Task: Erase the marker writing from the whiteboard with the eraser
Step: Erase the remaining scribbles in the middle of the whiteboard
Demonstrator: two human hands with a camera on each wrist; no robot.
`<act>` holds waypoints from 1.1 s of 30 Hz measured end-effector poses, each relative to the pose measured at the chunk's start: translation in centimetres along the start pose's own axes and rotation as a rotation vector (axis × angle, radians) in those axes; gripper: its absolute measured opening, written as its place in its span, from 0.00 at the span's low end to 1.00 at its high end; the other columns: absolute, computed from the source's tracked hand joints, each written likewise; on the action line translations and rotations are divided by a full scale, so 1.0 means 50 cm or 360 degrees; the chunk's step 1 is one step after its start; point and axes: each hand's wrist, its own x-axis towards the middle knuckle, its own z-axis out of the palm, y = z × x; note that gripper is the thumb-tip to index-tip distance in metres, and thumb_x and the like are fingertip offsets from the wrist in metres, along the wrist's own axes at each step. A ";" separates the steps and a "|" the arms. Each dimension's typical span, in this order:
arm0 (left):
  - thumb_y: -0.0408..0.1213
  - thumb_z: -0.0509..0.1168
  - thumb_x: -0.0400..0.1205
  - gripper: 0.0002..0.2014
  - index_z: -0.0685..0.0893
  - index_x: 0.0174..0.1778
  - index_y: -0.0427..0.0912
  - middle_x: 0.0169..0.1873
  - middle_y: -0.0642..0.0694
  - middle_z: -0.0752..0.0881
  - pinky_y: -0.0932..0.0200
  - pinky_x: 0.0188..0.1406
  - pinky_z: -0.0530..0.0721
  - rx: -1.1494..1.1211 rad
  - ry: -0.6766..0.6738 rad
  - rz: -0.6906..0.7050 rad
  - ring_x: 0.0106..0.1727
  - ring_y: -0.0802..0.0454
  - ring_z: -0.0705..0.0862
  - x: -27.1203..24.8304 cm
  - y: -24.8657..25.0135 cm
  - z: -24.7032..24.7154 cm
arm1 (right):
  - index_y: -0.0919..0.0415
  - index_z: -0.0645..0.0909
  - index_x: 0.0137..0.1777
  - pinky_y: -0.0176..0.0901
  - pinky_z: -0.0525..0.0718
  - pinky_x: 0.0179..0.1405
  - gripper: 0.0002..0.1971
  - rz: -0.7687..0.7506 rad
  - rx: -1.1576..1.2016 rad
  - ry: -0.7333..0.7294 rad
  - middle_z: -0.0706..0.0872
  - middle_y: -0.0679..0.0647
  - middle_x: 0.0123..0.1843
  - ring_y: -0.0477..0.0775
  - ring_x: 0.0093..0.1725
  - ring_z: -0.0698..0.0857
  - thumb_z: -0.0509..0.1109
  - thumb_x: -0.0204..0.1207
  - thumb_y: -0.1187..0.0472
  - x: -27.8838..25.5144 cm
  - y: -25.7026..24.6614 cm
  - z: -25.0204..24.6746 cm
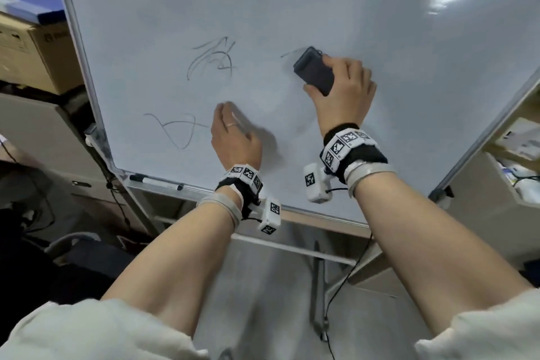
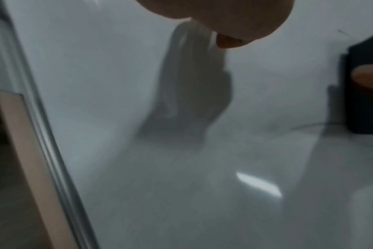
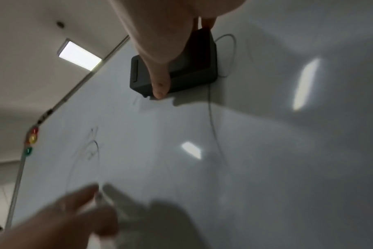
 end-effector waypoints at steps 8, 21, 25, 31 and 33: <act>0.31 0.53 0.79 0.37 0.53 0.87 0.32 0.88 0.37 0.52 0.47 0.89 0.55 0.0129 -0.0039 0.0374 0.89 0.38 0.50 -0.037 0.002 0.092 | 0.49 0.84 0.59 0.52 0.68 0.53 0.28 -0.0174 -0.0070 -0.0353 0.83 0.52 0.55 0.61 0.55 0.77 0.85 0.59 0.45 -0.182 0.091 0.050; 0.38 0.53 0.90 0.25 0.62 0.84 0.37 0.86 0.42 0.58 0.42 0.85 0.64 -0.0321 0.0100 0.0015 0.87 0.45 0.55 -0.010 0.063 0.093 | 0.49 0.84 0.63 0.56 0.77 0.55 0.28 -0.0002 0.0102 -0.0017 0.83 0.51 0.55 0.62 0.57 0.78 0.83 0.62 0.45 -0.013 0.099 -0.018; 0.38 0.50 0.91 0.24 0.62 0.85 0.41 0.87 0.48 0.57 0.48 0.86 0.63 -0.0232 0.0091 0.0012 0.88 0.49 0.54 -0.007 0.037 0.091 | 0.49 0.85 0.58 0.51 0.71 0.55 0.29 -0.0187 0.0127 -0.0384 0.83 0.51 0.55 0.59 0.57 0.75 0.87 0.57 0.47 -0.115 0.090 0.041; 0.36 0.51 0.90 0.26 0.60 0.86 0.43 0.87 0.49 0.56 0.49 0.85 0.64 -0.0078 0.0047 0.0091 0.88 0.50 0.55 -0.003 0.020 0.076 | 0.50 0.86 0.58 0.51 0.68 0.56 0.29 -0.0250 0.0134 -0.0540 0.83 0.53 0.55 0.59 0.58 0.73 0.88 0.55 0.48 -0.160 0.090 0.062; 0.38 0.53 0.90 0.26 0.62 0.85 0.39 0.87 0.44 0.58 0.44 0.84 0.66 -0.0094 0.0081 0.0055 0.87 0.46 0.57 -0.003 0.045 0.078 | 0.50 0.85 0.60 0.52 0.70 0.57 0.29 -0.0121 0.0150 -0.0405 0.83 0.53 0.55 0.61 0.58 0.75 0.87 0.57 0.48 -0.125 0.094 0.034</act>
